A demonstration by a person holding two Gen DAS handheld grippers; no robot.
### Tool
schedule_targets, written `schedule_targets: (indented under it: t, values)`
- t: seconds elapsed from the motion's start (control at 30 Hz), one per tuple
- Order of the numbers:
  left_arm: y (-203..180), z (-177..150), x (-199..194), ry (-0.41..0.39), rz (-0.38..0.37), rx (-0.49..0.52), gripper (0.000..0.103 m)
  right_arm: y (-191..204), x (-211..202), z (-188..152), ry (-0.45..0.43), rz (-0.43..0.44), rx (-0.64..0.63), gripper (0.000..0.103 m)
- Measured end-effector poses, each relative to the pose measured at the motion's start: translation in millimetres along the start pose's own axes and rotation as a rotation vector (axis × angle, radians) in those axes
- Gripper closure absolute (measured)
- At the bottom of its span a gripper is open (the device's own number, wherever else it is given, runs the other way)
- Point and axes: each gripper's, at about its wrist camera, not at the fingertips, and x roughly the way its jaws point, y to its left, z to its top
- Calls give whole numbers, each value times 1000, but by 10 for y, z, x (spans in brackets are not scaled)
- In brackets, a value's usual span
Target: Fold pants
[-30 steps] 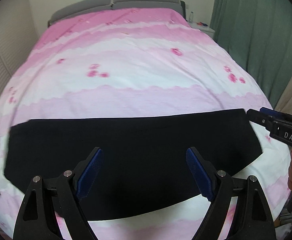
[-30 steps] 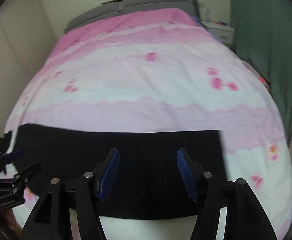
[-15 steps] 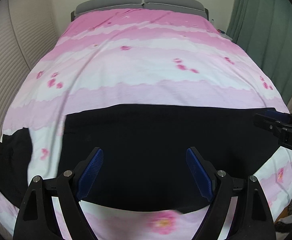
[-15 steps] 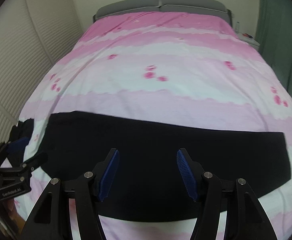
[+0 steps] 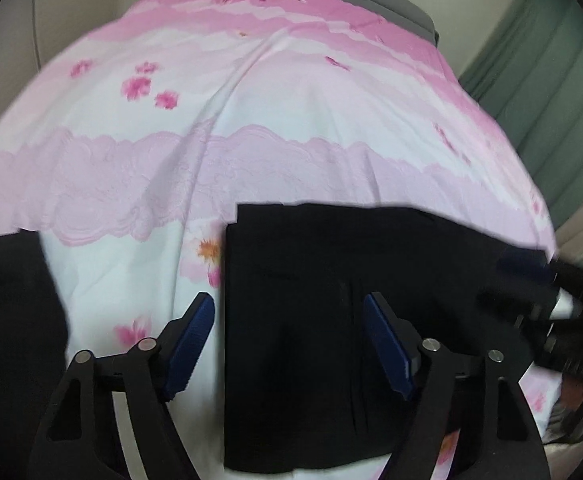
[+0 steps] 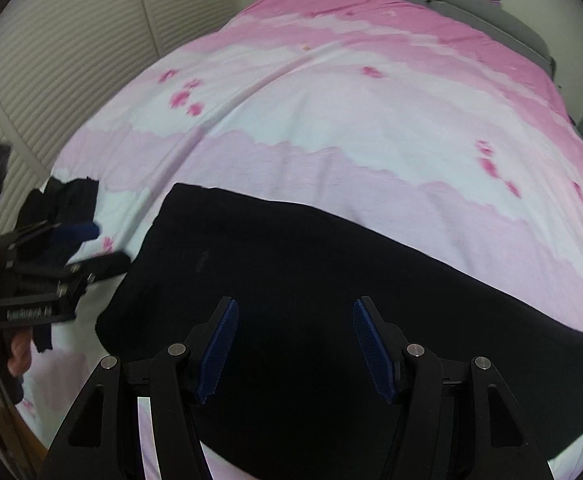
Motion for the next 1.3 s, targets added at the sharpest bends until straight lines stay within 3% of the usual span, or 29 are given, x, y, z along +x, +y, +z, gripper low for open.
schedule_targets:
  t: [0.1,0.3,0.37,0.43,0.67,0.77,0.9,1.0,1.07,1.1,1.3]
  values:
    - [280,139,188,7,-90,-83,35,144,204,93,34,13,-7,42]
    - [547,312,487,26,-173,-175,44,290,411,154,71,7,-16,42]
    - [571,355,641,84,-206,-182,51,325,452,167,77,-1,-22,42]
    - [567,353,702,126,-215,-174,70,347,493,201,81,-5,-23,42]
    - [516,347,432,134,-299,-118,74,347,486,280,74,4,-13,42]
    - [448,396,529,162,-306,-97,74,355,497,310,67,10,-12,42]
    - [387,428,815,213,-388,-152,74,369,547,310,80,12,-10,42]
    - [312,430,1075,260,-352,-174,74,373,567,300,88,7,-14,42]
    - [285,445,1121,256,-307,-196,82,375,572,299,90,-1,-20,42]
    - [292,447,1108,251,-284,-205,93,372,572,302,87,-6,-20,42]
    - [358,407,838,180,-250,-223,95,363,540,311,76,-18,-13,42]
